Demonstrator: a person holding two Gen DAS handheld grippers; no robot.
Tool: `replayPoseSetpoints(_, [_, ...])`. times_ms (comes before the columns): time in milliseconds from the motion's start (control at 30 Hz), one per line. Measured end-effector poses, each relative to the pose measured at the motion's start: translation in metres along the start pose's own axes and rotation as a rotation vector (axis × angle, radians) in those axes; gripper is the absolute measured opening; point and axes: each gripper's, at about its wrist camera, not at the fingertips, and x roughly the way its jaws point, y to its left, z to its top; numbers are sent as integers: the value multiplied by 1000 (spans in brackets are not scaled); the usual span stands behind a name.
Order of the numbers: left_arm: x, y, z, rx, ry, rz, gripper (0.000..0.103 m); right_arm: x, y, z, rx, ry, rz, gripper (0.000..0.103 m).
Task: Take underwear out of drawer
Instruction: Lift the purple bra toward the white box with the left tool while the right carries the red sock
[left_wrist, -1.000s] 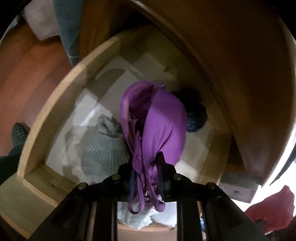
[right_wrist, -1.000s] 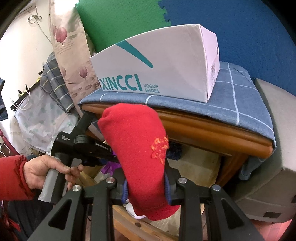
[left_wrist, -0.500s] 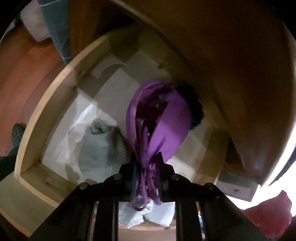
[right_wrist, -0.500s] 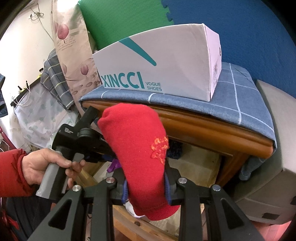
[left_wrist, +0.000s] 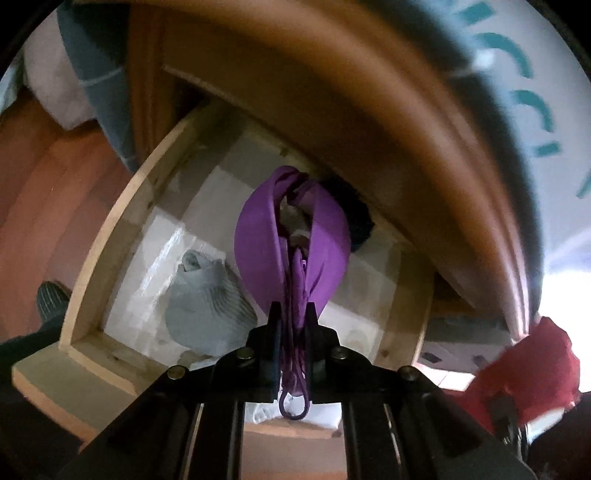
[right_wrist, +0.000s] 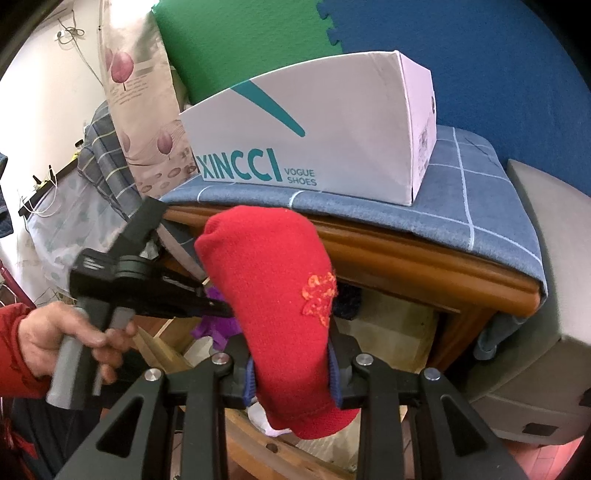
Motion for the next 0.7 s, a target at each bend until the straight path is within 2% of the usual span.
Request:
replayPoseSetpoints(300, [-49,-20,-27,139,-29,7,8,5,3,-4,-9,26,-31,29])
replayPoseSetpoints(467, [-83,-27,-39,230,-94,39,8,-4,0,-2,31,17,-44,29])
replayPoseSetpoints(500, [-88,-28,-39,243,-106,40,8,-9,-1,1,51,5,-52,29])
replayPoseSetpoints(567, [-97,-29,-41,275,-130,54,8,-24,-2,11,100,-30,-15,29])
replayPoseSetpoints(700, [-111,-33,-48,336,-164,63,8,-63,6,49,83,-102,-58,29])
